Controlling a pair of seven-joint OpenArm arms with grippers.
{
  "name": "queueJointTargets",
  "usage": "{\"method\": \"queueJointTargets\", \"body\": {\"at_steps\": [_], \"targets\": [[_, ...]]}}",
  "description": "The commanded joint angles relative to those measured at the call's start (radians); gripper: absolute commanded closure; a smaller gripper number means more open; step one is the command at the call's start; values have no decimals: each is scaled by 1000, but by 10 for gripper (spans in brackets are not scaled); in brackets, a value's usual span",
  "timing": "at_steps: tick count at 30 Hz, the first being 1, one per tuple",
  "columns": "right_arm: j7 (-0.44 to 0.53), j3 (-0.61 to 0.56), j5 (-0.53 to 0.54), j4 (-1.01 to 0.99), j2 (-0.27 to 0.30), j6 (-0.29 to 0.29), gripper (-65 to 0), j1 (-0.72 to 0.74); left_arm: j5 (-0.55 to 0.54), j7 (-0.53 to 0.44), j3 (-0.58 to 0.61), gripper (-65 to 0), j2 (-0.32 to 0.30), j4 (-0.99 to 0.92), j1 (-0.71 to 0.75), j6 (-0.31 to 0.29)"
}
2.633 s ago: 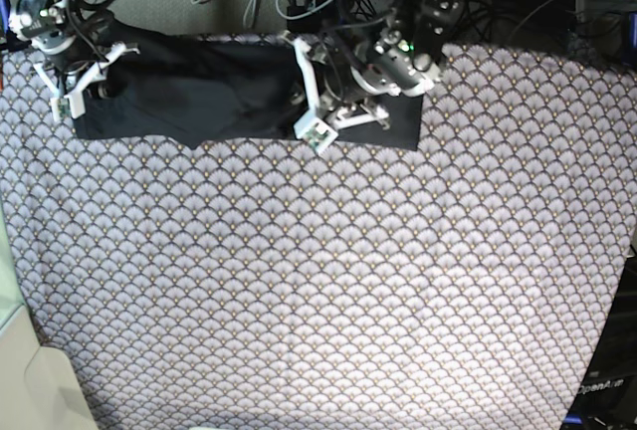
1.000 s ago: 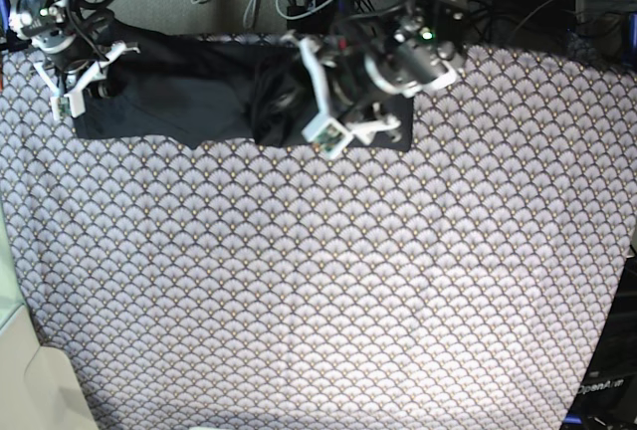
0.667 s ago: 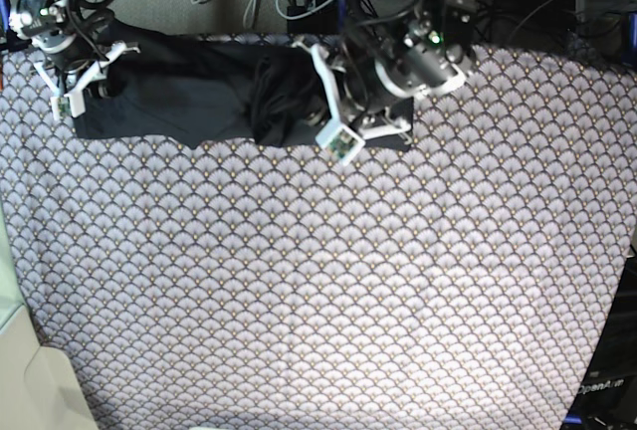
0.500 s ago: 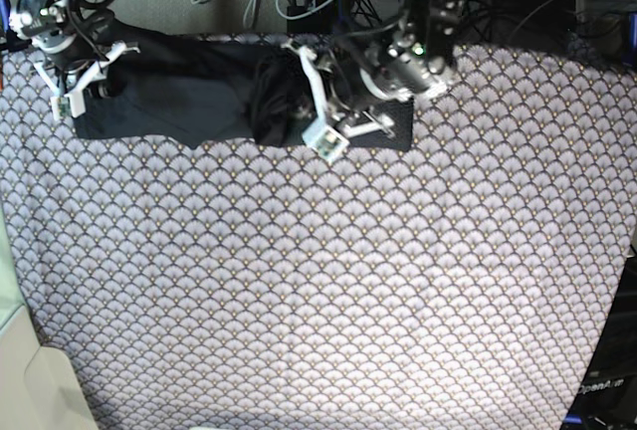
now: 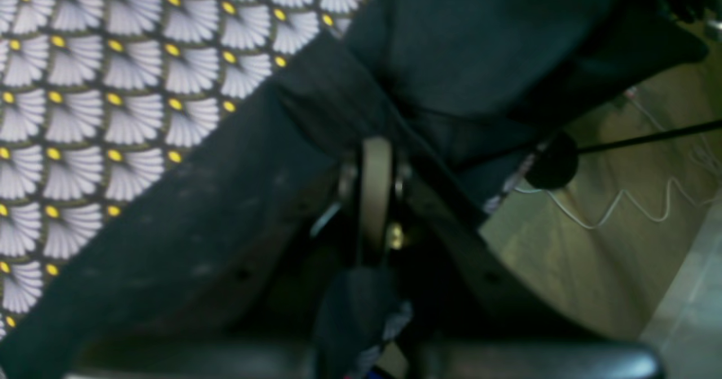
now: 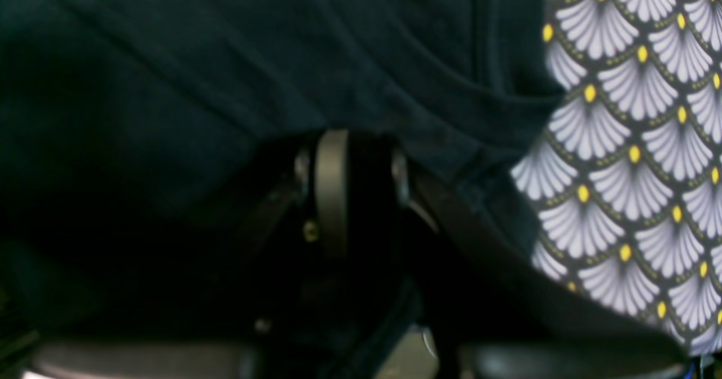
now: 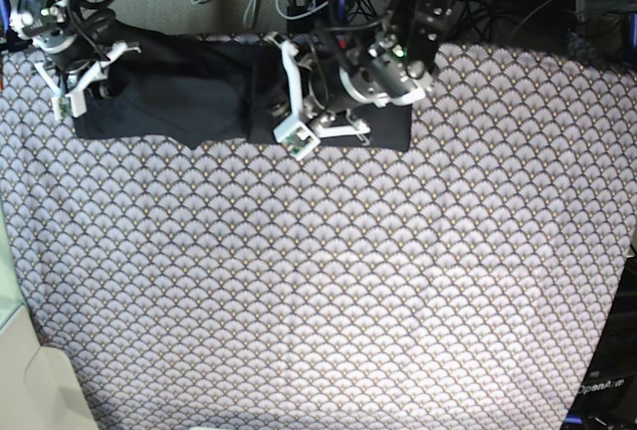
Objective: Fold the T-shirt properly
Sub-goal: 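Press the folded end flat with the left gripper and release it, then pinch the strip's other end with the right gripper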
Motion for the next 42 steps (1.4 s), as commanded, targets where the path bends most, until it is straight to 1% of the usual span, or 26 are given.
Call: {"method": "queueJointTargets", "body": {"at_steps": [1, 6, 10, 12, 17, 21, 27, 37, 39, 42], "targets": [[2, -2, 9, 9, 7, 4, -88, -3, -16, -14, 0, -6, 4, 40, -1, -4], [2, -9, 9, 9, 7, 4, -88, -3, -16, -14, -3, -5, -63, 137, 31, -4], [2, -9, 9, 9, 7, 4, -88, -3, -16, -14, -5, -5, -140, 136, 54, -1], [4, -8, 9, 9, 7, 4, -88, -3, -16, -14, -43, -5, -163, 140, 82, -2], [5, -8, 9, 9, 9, 4, -88, -3, -16, -14, -173, -5, -164, 145, 122, -4], [4, -8, 9, 9, 9, 4, -88, -3, -17, -14, -221, -5, -168, 145, 126, -4], [4, -8, 9, 9, 9, 4, -88, -3, -16, -19, -233, -5, -164, 125, 123, -4], [2, -8, 9, 9, 9, 4, -88, -3, -16, -26, -227, -5, -161, -70, 83, -4], [2, -8, 9, 10, 9, 4, -88, -3, -17, -26, -227, -5, -161, -72, 79, -4], [4, -5, 9, 17, 12, 4, -91, -2, -17, -26, -230, -5, -141, -52, 79, -4]]}}
